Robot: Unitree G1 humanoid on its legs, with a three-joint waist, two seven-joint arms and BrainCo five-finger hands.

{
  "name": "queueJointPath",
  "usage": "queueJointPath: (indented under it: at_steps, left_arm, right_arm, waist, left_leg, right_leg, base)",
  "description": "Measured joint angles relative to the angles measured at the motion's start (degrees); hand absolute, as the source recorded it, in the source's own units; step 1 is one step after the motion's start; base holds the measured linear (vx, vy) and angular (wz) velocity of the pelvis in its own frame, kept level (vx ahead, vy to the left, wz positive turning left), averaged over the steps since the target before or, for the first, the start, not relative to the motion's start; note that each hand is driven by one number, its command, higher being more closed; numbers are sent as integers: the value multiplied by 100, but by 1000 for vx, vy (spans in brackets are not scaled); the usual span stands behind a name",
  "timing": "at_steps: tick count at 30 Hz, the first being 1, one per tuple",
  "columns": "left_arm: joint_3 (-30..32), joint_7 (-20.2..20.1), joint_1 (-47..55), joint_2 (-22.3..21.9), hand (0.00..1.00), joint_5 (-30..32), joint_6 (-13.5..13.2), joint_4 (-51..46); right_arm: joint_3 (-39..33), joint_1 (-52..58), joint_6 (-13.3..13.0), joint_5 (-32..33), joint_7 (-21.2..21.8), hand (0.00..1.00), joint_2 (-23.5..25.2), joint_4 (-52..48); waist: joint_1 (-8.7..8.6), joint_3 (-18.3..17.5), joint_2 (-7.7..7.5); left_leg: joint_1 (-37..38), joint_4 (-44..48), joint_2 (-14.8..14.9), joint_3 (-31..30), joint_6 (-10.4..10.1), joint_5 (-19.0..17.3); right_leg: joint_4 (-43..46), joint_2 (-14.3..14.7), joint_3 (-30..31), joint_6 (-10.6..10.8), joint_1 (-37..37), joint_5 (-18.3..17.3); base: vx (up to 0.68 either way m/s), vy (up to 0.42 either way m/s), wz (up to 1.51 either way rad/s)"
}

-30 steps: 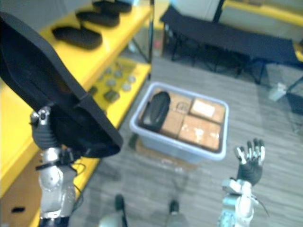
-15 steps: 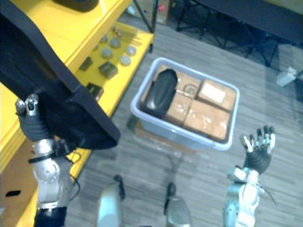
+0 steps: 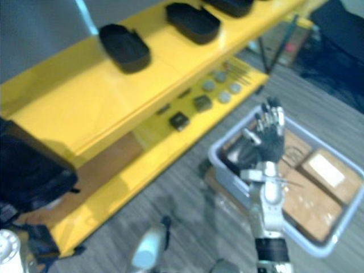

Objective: Walk over and take plastic housings, then place them on the shelf

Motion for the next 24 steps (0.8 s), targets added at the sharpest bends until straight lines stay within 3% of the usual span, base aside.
queueJointPath:
  at_steps: [5,7,9,10,12,16,19,20,22,24]
  left_arm:
    - [187,-405,350,-332,100,-321,-99,-40]
    - [177,-546,351,-432,100,-437,-100,-183]
    - [164,-710,312,-454,100,-459,-99,-393]
    - [137,-763,274,-449,100,-457,-99,-416]
    - [42,-1062,19,-447,100,-456,-87,-425]
    - [-88,-1202,-47,-421,100,-467,-84,-489]
    - [-380,-1257,-151,-322,100,-448,-79,-673]
    - [-468,-1282,-203,-262,100,-446,-78,-676]
    - [-739,-1314,-397,-76,100,-439,-70,-673]
    - [-912,-1325,-553,23,100,-434,-69,-655]
  right_arm:
    - [227,17,291,-159,-29,0,169,135]
    - [218,89,386,-158,13,0,178,133]
    - [183,358,468,-157,79,0,148,127]
    - [162,438,469,-157,78,0,134,119]
    - [66,695,478,-173,6,0,74,115]
    - [35,687,456,-215,-39,0,48,112]
    - [-164,873,457,-414,-59,0,48,-2]
    - [-238,945,457,-414,-59,0,48,-59]
    - [-402,1099,417,-415,-47,0,3,-184]
    - [-436,1089,280,-427,-55,0,-121,-266]
  waist:
    - [170,-232,-224]
    - [145,-304,-335]
    - [7,-441,-530]
    - [-42,-456,-553]
    - [-100,-463,-560]
    - [-74,-489,-593]
    - [-139,-500,-574]
    - [-190,-493,-563]
    - [-346,-490,-553]
    - [-361,-461,-529]
  left_leg:
    - [-115,22,-129,-132,5,-79]
    - [-116,24,-167,-164,46,-107]
    - [-242,6,-246,-184,83,-117]
    - [-287,19,-215,-104,92,-116]
    - [-294,-23,-112,241,221,-7]
    - [-299,-181,-221,207,332,160]
    - [-247,-301,-336,-72,372,318]
    - [-219,-391,-353,-182,384,374]
    - [-146,-725,-348,-383,323,660]
    - [-227,-685,-362,-284,246,718]
  right_leg:
    - [-290,47,-132,6,156,77]
    - [-378,57,-206,-47,242,144]
    - [-494,56,-521,-27,389,226]
    - [-508,64,-628,-33,439,248]
    - [-464,54,-909,-99,662,323]
    - [-47,-91,-826,-133,600,351]
    - [727,-160,-36,-235,296,403]
    - [867,-149,121,-248,233,342]
    - [855,43,468,-400,-59,-288]
    - [544,170,501,-468,-294,-333]
  base:
    - [15,13,18]
    - [12,31,15]
    - [10,46,56]
    - [25,61,95]
    - [46,75,102]
    - [47,89,60]
    - [31,26,51]
    - [6,-48,68]
    - [-41,-113,45]
    - [-99,-121,-6]
